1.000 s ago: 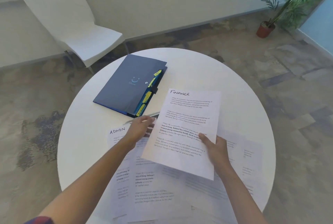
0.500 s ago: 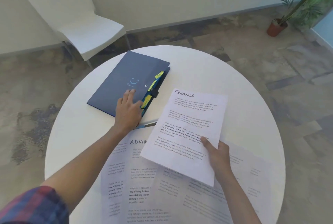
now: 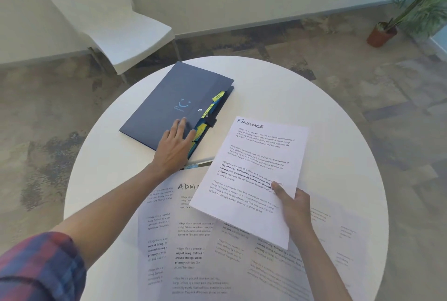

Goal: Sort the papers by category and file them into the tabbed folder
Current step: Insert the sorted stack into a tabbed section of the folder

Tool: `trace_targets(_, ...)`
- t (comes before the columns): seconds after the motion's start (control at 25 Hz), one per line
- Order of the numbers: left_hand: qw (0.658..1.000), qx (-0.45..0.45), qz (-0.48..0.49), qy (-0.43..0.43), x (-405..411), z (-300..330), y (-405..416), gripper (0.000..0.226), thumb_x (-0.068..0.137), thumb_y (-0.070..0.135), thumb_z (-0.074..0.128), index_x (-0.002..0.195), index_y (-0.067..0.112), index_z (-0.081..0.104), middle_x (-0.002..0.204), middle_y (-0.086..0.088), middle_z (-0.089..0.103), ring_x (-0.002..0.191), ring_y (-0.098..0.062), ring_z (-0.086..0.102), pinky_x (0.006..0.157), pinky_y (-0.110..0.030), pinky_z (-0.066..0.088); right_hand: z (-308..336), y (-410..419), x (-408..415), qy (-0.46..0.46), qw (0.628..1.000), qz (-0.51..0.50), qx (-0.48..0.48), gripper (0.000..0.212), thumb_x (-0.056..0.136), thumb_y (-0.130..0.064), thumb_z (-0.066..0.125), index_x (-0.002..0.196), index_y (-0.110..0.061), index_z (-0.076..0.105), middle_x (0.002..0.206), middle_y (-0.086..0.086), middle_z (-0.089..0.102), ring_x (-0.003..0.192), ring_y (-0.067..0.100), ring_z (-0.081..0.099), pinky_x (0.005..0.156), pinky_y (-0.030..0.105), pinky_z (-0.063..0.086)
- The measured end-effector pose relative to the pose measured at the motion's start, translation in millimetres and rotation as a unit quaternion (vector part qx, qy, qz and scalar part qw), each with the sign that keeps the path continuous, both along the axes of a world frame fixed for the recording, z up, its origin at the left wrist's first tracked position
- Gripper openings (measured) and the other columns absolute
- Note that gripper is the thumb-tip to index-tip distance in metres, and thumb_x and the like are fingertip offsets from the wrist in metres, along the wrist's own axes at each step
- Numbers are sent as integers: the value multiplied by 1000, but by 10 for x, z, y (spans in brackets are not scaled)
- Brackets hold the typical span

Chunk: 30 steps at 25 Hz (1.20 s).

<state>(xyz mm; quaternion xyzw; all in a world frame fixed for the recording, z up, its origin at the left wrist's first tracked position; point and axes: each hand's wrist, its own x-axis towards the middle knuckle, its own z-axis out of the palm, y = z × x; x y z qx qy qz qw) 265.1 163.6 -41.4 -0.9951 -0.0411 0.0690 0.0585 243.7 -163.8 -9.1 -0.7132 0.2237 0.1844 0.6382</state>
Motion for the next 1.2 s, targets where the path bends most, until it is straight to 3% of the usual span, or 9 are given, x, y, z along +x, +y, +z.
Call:
trace_targets(0.16,999,-27,-19,10,-29,76,28,62,99,31,50,153,25,20,160,-21,13,146,-39,21,112,-45,32,42,-14,-22,-1,1000,0,-1,3,89,-21,72,91,-19,74,93,0,78,90,24,74,87,45,58)
trace_targets(0.24,998,-52,-12,15,-67,154,68,64,99,29,50,154,30,18,161,-20,10,145,-40,26,109,-44,38,64,-20,-34,-1,1000,-1,-1,2,89,-21,72,91,-19,73,94,0,77,90,24,73,85,42,58)
trace_targets(0.32,997,-64,-15,34,-107,250,109,63,96,19,56,151,30,28,161,-18,11,133,-39,43,87,-36,53,85,-27,-44,-3,1000,-1,3,1,89,-20,72,90,-20,72,94,-1,77,89,22,73,82,38,58)
trace_targets(0.4,996,-56,-20,65,-118,332,143,46,94,13,55,139,22,47,161,-14,15,121,-33,55,70,-29,52,94,-39,-42,-4,1000,0,-1,1,89,-21,72,88,-20,72,94,0,77,87,21,73,78,35,57)
trace_targets(0.56,995,-39,-14,91,-85,388,222,29,96,14,48,123,12,59,157,-10,25,109,-24,59,64,-26,46,111,-47,-33,-7,1000,5,-4,2,90,-21,72,91,-21,72,95,-3,77,91,20,73,85,38,57)
trace_targets(0.64,996,-38,-29,76,-75,357,242,32,99,20,43,127,12,58,156,-9,27,115,-23,57,67,-27,47,120,-44,-30,-8,1000,7,-4,2,90,-20,72,90,-22,72,94,-4,77,90,19,73,81,36,57)
trace_targets(0.84,996,-58,-28,57,-101,271,272,49,99,33,48,144,15,44,161,-5,23,142,-20,34,91,-32,52,122,-9,-48,-5,1000,2,1,1,90,-20,72,89,-20,72,95,-1,77,87,20,72,76,33,56)
trace_targets(1.12,996,-68,-9,50,-139,123,270,64,96,31,52,153,16,27,163,-2,15,146,-20,23,91,-30,52,126,39,-104,-1,1000,9,6,3,90,-19,71,91,-21,71,96,-2,76,91,20,72,83,38,57)
trace_targets(1.2,998,-47,-14,45,-156,65,278,67,94,31,52,153,15,26,163,-4,17,147,-22,23,100,-32,48,124,36,-107,1,1000,11,4,2,90,-19,71,92,-20,72,96,-2,76,90,20,72,82,38,57)
